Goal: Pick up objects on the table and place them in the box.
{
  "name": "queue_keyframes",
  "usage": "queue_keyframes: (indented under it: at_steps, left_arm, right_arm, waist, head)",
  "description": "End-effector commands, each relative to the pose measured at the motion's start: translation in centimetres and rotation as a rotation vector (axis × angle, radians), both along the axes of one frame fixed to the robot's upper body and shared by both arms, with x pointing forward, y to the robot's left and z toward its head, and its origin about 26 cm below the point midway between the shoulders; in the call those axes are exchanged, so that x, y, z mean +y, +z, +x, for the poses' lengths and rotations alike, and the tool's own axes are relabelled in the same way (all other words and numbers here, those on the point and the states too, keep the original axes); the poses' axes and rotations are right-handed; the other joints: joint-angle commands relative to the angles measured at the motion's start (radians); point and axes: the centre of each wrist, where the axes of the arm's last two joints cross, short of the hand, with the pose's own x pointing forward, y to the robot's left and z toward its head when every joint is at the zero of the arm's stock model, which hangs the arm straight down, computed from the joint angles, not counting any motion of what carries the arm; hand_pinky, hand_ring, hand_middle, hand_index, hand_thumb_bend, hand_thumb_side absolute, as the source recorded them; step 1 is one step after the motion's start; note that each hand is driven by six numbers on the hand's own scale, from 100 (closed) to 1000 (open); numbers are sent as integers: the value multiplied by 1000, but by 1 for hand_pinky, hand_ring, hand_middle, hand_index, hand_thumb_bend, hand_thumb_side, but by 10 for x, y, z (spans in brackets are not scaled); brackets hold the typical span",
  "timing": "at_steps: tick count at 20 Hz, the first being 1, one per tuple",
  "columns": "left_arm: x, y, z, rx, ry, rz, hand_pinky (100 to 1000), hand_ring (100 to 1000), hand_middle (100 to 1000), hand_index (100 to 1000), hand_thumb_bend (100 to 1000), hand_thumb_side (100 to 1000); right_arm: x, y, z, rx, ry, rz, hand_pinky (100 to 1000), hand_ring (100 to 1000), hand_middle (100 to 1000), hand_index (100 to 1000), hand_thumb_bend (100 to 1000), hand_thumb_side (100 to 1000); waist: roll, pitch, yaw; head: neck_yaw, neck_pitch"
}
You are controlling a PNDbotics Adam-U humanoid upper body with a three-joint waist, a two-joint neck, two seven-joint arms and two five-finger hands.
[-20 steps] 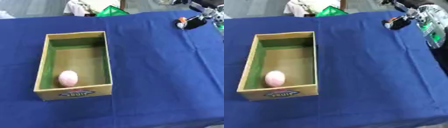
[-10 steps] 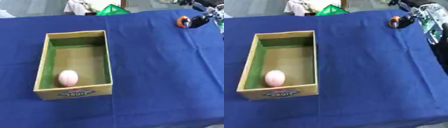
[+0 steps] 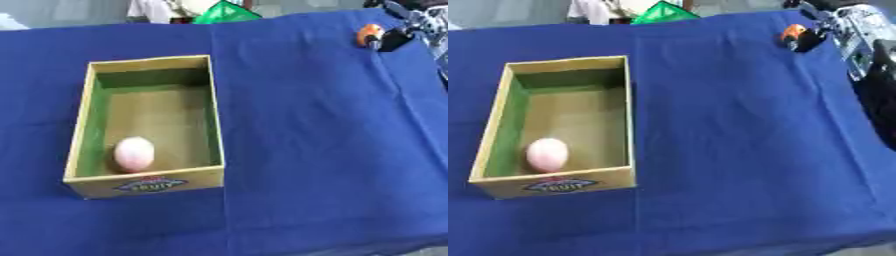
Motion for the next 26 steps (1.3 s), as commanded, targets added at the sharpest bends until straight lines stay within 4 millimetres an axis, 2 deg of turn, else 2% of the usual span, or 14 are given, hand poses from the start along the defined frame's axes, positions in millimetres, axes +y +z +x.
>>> queue_keyframes:
  at_steps: [1,4,10,16,26]
  left_arm:
    - [1,8,-1,-27,-3,13,753,871,734,759,202,838]
    - [0,9,0,-31,-7,11,753,872,734,759,201,840]
    - [-2,9,0,-33,-12,6,753,873,734,758,196,846]
    - [-4,11,1,-39,-22,2,753,873,735,757,191,851]
    - [-6,13,3,-50,-33,-3,753,874,735,757,185,854]
  right_arm:
    - [-12,19,-2,-38,-40,-20,818,882,870,914,258,100]
    - [-18,20,0,-34,-105,-8,819,882,871,915,254,100]
    - [-22,20,4,-62,-153,8,816,874,864,914,201,100]
    - [-24,23,6,-88,-185,18,815,873,865,916,192,100]
    - [-31,20,7,-113,-269,22,811,871,864,912,161,100]
  waist:
    - [3,-6,2]
    - [8,6,5]
    - [17,19,9]
    - [25,37,15]
    - [35,59,25]
  head:
    - [-5,5]
    - [-10,5]
    - [-17,5]
    - [-26,3]
    - [-32,-48]
